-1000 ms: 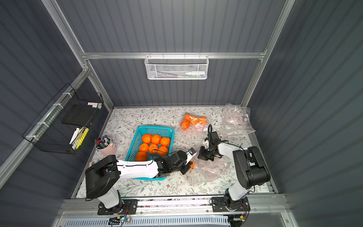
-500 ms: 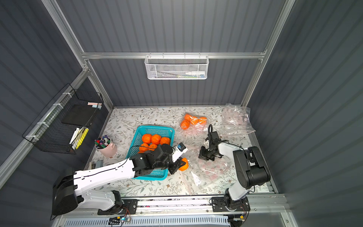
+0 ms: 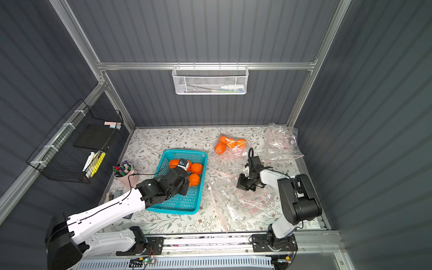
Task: Open the zip-top bag and take out the orange
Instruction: Place the orange in the basket.
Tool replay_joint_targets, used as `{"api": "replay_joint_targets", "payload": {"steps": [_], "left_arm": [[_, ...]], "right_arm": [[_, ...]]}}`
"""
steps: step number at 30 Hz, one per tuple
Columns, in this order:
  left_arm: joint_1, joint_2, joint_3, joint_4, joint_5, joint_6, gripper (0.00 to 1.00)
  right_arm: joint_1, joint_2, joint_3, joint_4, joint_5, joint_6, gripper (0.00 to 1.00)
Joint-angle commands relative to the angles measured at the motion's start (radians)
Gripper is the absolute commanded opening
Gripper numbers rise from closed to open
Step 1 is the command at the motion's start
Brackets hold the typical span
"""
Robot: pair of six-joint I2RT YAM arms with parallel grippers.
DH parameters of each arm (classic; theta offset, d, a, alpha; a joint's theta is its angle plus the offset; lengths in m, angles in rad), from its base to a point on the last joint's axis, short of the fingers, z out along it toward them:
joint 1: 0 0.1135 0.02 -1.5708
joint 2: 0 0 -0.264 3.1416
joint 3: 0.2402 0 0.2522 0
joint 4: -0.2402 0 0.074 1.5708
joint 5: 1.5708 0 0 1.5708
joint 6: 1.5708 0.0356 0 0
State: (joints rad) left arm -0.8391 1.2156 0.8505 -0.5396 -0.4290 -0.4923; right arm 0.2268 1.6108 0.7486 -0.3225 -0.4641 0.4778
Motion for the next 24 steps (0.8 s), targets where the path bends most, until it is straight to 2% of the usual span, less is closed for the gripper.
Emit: {"api": "replay_joint_targets", "payload": {"steps": [1, 5, 10, 16, 20, 24], "left_arm": [[0.021, 0.06, -0.05, 0.034, -0.086, -0.052, 0.28], [0.031, 0.113, -0.104, 0.104, -0.191, -0.037, 0.28], [0.035, 0.124, -0.121, 0.156, -0.191, -0.026, 0.3], [0.045, 0.169, -0.141, 0.211, -0.192, -0.007, 0.41], [0.054, 0.195, -0.152, 0.256, -0.198, 0.02, 0.43], [0.064, 0.212, -0.148, 0.285, -0.188, 0.044, 0.52]], "right_arm": [[-0.006, 0.013, 0.005, -0.031, 0.037, -0.007, 0.04], [-0.007, 0.011, 0.006, -0.03, 0.04, -0.009, 0.04], [-0.009, 0.015, 0.003, -0.027, 0.035, -0.006, 0.04], [-0.009, 0.007, 0.001, -0.025, 0.031, -0.007, 0.04], [-0.009, 0.001, -0.004, -0.018, 0.029, -0.006, 0.04], [-0.009, -0.01, -0.005, -0.014, 0.015, -0.008, 0.04]]}}
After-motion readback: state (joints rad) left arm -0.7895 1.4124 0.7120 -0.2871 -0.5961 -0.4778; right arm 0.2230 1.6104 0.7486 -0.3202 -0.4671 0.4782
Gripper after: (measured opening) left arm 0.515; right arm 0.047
